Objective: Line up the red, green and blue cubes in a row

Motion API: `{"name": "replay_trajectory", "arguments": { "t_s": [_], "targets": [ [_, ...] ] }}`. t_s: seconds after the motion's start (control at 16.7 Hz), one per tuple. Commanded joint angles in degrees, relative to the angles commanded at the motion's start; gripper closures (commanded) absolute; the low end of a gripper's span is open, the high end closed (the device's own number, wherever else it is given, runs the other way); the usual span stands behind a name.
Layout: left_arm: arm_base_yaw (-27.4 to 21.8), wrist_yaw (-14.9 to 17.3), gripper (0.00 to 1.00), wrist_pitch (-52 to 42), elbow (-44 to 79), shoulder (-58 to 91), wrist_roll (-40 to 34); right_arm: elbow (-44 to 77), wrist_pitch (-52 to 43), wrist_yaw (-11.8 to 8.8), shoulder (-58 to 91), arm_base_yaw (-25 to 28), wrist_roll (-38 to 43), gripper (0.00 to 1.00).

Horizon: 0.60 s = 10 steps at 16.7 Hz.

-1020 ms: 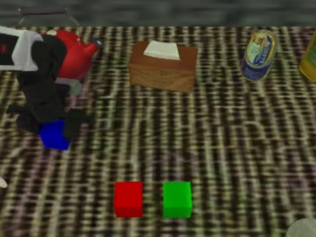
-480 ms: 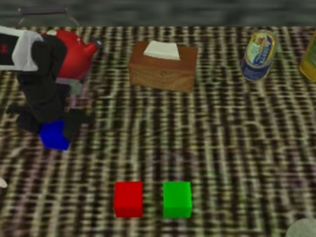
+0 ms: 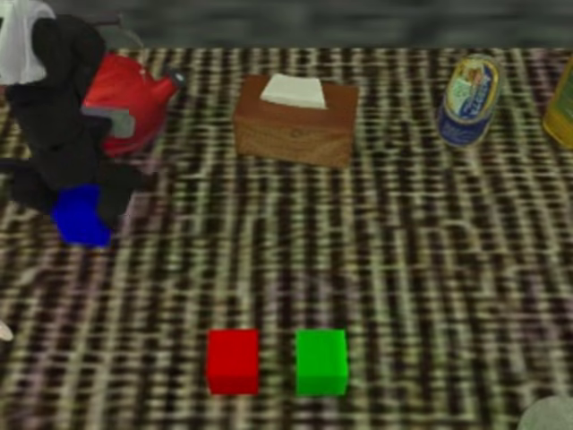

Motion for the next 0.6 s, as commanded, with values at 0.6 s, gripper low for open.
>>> {"name": "replay_trajectory", "arguments": {
  "t_s": [0.6],
  "targets": [
    [-6.12, -0.04, 1.0, -3.54, 4.77, 1.4, -6.34, 0.0, 0.0, 0.0, 0.0, 0.0, 0.0, 0.0]
  ]
}}
